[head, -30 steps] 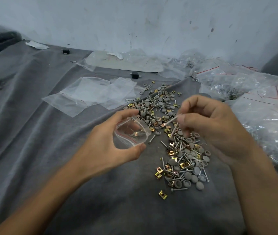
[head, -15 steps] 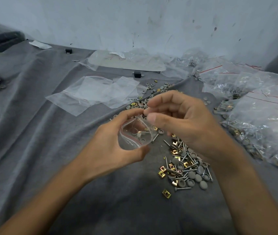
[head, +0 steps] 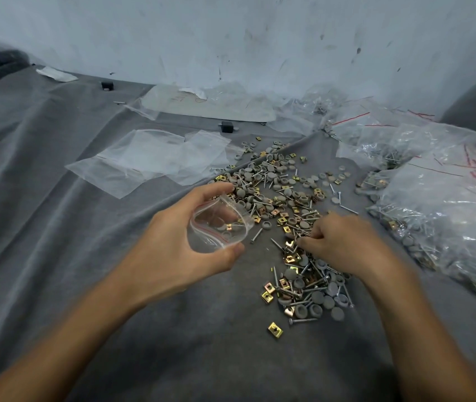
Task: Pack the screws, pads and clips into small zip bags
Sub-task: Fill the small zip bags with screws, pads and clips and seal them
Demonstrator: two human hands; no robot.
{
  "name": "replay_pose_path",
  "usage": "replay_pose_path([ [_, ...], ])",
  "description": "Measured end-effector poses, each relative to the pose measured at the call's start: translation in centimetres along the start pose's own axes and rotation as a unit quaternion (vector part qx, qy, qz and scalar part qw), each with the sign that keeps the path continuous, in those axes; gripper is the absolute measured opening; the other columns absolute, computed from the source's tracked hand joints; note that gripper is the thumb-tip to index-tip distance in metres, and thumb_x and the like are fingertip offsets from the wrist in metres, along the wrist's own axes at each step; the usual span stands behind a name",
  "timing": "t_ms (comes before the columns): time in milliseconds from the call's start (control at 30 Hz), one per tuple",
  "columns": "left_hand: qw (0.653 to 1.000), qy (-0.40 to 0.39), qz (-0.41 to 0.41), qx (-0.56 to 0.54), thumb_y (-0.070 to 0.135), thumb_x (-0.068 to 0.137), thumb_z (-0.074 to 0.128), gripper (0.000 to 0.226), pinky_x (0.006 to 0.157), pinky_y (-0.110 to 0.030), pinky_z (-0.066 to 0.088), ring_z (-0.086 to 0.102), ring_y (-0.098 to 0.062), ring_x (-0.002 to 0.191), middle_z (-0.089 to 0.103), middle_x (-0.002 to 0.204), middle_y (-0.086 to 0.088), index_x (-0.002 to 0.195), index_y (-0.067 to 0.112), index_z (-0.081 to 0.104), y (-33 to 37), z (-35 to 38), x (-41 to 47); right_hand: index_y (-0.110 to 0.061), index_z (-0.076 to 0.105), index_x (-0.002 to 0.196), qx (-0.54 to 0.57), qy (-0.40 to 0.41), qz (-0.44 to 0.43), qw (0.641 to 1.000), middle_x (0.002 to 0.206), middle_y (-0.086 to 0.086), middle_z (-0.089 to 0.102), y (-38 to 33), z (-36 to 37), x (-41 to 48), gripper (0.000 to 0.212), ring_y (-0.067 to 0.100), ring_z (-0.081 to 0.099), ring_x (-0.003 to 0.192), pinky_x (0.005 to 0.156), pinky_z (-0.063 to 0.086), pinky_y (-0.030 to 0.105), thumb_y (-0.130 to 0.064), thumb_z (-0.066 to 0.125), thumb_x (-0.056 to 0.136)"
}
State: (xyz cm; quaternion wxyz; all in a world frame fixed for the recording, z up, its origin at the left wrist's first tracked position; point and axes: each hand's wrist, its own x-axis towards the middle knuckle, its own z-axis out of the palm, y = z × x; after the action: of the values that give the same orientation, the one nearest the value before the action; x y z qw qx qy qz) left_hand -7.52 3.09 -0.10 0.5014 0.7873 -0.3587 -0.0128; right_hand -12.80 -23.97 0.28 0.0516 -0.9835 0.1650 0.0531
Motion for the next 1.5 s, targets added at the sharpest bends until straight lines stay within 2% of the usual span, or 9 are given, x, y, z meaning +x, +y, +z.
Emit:
replay_pose_path([
  [233, 1.0, -0.002, -0.003, 0.0, 0.041, 0.075, 0.08, 0.075, 0.092, -0.008, 0.044, 0.063, 0.003, 0.111, 0.067, 0.114, 0.026, 0.142, 0.04, 0.047, 0.1, -0.1, 0.0, -0.006, 0.072, 0.094, 0.021, -0.039, -0.046, 0.998, 0.089, 0.011, 0.074, -1.9, 0.5, 0.3, 0.044, 0.027, 0.068, 0.081, 0.058, 0.042, 0.032, -0.049, 0.06, 0.093],
  [433, 1.0, -0.004, -0.002, 0.002, 0.041, 0.075, 0.079, 0.074, 0.089, -0.005, 0.043, 0.063, 0.003, 0.111, 0.067, 0.114, 0.026, 0.142, 0.042, 0.046, 0.0, 0.0, 0.1, -0.004, 0.068, 0.089, 0.048, -0.066, -0.053, 0.995, 0.079, 0.01, 0.07, -2.8, 1.0, 0.1, 0.039, 0.026, 0.062, 0.072, 0.06, 0.045, 0.038, -0.043, 0.067, 0.087],
  [567, 1.0, -0.008, -0.001, 0.002, 0.044, 0.075, 0.079, 0.075, 0.088, -0.005, 0.043, 0.063, 0.003, 0.109, 0.066, 0.114, 0.026, 0.142, 0.042, 0.046, 0.0, 0.0, 0.1, -0.017, 0.071, 0.081, 0.094, -0.073, -0.066, 0.991, 0.072, 0.0, 0.071, -2.6, 1.1, 0.1, 0.019, 0.009, 0.061, 0.063, 0.053, 0.041, 0.028, -0.035, 0.069, 0.088],
  [733, 1.0, -0.005, 0.005, -0.004, 0.053, 0.072, 0.074, 0.076, 0.087, -0.004, 0.042, 0.064, 0.003, 0.108, 0.068, 0.114, 0.025, 0.142, 0.04, 0.047, 0.1, 0.0, 0.0, -0.028, 0.067, 0.087, 0.164, -0.02, -0.062, 0.984, 0.084, -0.009, 0.069, -1.1, 1.1, 0.7, 0.011, 0.008, 0.064, 0.078, 0.068, 0.053, 0.034, -0.035, 0.067, 0.095],
  [833, 1.0, -0.003, 0.001, -0.005, 0.052, 0.072, 0.074, 0.076, 0.089, -0.005, 0.043, 0.064, 0.002, 0.109, 0.068, 0.114, 0.024, 0.142, 0.041, 0.046, 0.1, 0.0, 0.0, -0.029, 0.069, 0.089, 0.208, 0.028, -0.063, 0.976, 0.081, -0.012, 0.069, -0.2, 0.7, 0.8, 0.01, 0.003, 0.063, 0.074, 0.06, 0.046, 0.027, -0.037, 0.067, 0.096],
  [933, 1.0, -0.002, -0.003, 0.007, 0.046, 0.074, 0.079, 0.075, 0.092, -0.01, 0.045, 0.064, 0.002, 0.11, 0.067, 0.115, 0.025, 0.142, 0.043, 0.045, 0.1, 0.1, 0.1, -0.029, 0.071, 0.09, 0.275, 0.087, -0.098, 0.953, 0.073, -0.014, 0.065, 0.1, -0.2, 0.3, 0.009, -0.003, 0.057, 0.063, 0.059, 0.038, 0.02, -0.035, 0.067, 0.096],
  [1133, 1.0, -0.004, -0.005, 0.017, 0.027, 0.076, 0.085, 0.076, 0.097, -0.021, 0.049, 0.062, 0.001, 0.114, 0.067, 0.115, 0.023, 0.141, 0.04, 0.047, 0.2, 0.5, 0.2, -0.025, 0.074, 0.092, 0.446, 0.122, -0.281, 0.841, 0.066, -0.005, 0.061, -3.8, -3.3, -3.3, 0.006, 0.004, 0.05, 0.057, 0.049, 0.04, 0.027, -0.029, 0.07, 0.095],
  [1267, 1.0, -0.001, -0.004, 0.013, 0.024, 0.076, 0.087, 0.077, 0.096, -0.015, 0.047, 0.062, 0.003, 0.114, 0.066, 0.123, 0.025, 0.141, 0.037, 0.049, 0.2, 0.6, 0.2, -0.025, 0.076, 0.094, 0.359, 0.113, -0.31, 0.873, 0.074, -0.01, 0.065, -6.2, -3.4, -4.2, 0.003, 0.005, 0.057, 0.066, 0.061, 0.039, 0.012, -0.025, 0.074, 0.092],
  [1500, 1.0, -0.002, 0.0, 0.0, 0.032, 0.075, 0.081, 0.073, 0.099, -0.02, 0.048, 0.062, 0.001, 0.117, 0.065, 0.126, 0.023, 0.141, 0.035, 0.049, 0.5, 0.6, 0.3, -0.032, 0.078, 0.104, 0.252, 0.151, -0.308, 0.905, 0.09, -0.014, 0.064, -7.2, -3.8, -3.6, 0.016, -0.006, 0.055, 0.076, 0.069, 0.037, 0.011, -0.028, 0.077, 0.089],
])
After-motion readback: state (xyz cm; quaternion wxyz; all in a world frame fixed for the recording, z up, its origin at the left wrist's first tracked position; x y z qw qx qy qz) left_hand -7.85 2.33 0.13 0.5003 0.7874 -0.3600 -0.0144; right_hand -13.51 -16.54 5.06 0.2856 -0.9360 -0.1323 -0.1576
